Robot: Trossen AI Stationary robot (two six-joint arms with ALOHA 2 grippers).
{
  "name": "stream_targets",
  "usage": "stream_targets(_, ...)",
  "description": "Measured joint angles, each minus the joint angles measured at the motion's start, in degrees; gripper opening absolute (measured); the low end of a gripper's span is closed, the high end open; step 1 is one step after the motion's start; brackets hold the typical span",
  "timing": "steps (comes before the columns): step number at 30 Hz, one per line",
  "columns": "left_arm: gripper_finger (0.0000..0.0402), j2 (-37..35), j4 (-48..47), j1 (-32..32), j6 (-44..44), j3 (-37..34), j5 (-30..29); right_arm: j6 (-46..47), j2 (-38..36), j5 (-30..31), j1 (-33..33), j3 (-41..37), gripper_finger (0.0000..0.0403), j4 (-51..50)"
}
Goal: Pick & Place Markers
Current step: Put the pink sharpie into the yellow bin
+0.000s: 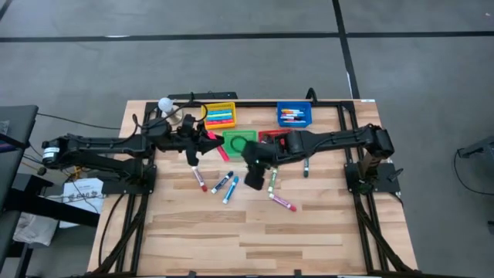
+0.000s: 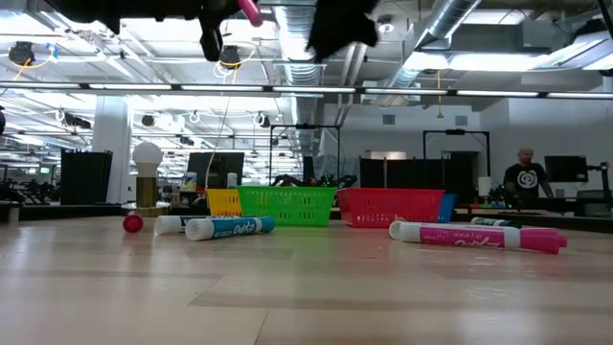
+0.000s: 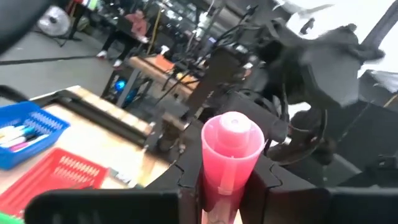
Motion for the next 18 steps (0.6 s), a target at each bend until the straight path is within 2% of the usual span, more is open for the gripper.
stream_targets(5, 0.0056, 0.0, -3.55, 0.1, 2.19, 0.0, -0.26, 1.85, -0.19, 10.68, 5.28, -0.06, 0.0123, -13.16)
stream_targets(7, 0.0056, 0.0, -4.64, 0.11, 2.38, 0.21, -0.84, 2.47, -0.97, 12.85, 7.23, -0.99, 0.012, -14.7)
stream_targets(13, 0.0056, 0.3, -16.25, -0.01, 7.37, 6.28, -3.94, 2.59, -8.34, 12.96, 10.18, -8.54, 0.0101, -10.68)
stream_targets(18, 0.0056, 3.04, -23.88, 0.04, 12.51, 12.89, -5.7, 1.32, -18.64, 11.99, 10.36, -18.04, 0.008, -0.67)
